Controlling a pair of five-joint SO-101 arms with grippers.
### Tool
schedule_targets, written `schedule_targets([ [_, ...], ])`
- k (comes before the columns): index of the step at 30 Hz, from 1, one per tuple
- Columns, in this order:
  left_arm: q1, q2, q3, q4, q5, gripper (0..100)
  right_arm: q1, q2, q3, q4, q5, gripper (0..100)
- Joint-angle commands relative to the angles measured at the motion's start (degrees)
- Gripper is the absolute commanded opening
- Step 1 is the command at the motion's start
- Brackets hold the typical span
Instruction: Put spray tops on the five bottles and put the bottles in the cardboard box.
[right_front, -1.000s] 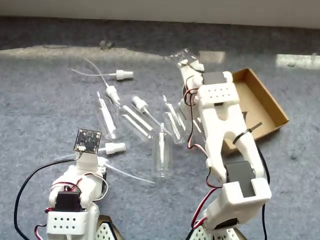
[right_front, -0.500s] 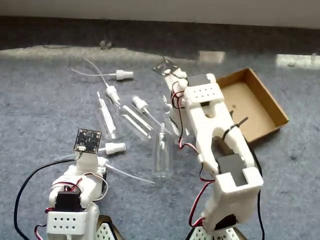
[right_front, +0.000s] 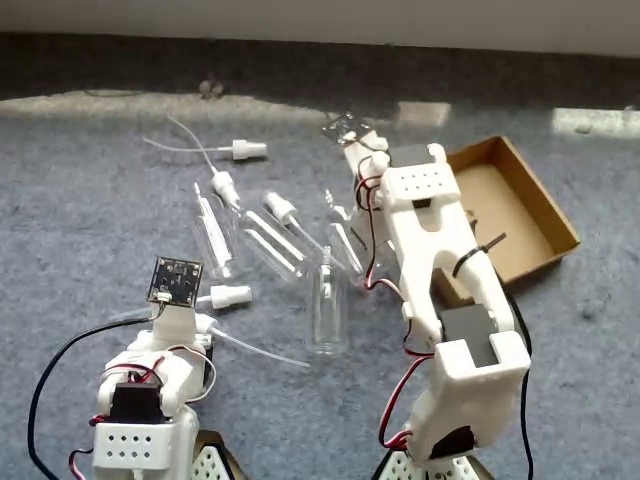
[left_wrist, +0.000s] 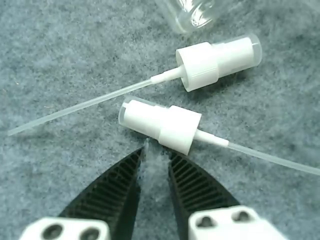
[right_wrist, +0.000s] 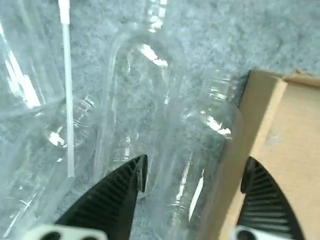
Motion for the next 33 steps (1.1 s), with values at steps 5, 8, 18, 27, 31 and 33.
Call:
schedule_targets([
  [5,0.9,-0.3,1.2,0.2,0.3,1,0.4,-4.9,-3.5,5.1,0.4,25.7],
  [8,0.9,-0.3,1.2,0.2,0.3,1,-0.3,-7.3,-3.5,5.4,0.4,25.6],
  [18,0.9,-0.3,1.2,0.2,0.3,1,-0.8,-3.2,-3.9,5.3,0.4,22.2],
  [27,0.9,-0.3,1.2,0.2,0.3,1,-1.7,-2.3,-3.6,-1.1,0.4,12.5],
  [31,0.9,-0.3,1.2,0.2,0.3,1,-1.7,-2.2,-3.6,-3.4,0.4,12.5],
  [33,0.9,-0.3,1.2,0.2,0.3,1,-1.7,-2.2,-3.5,-4.5,0.4,12.5],
])
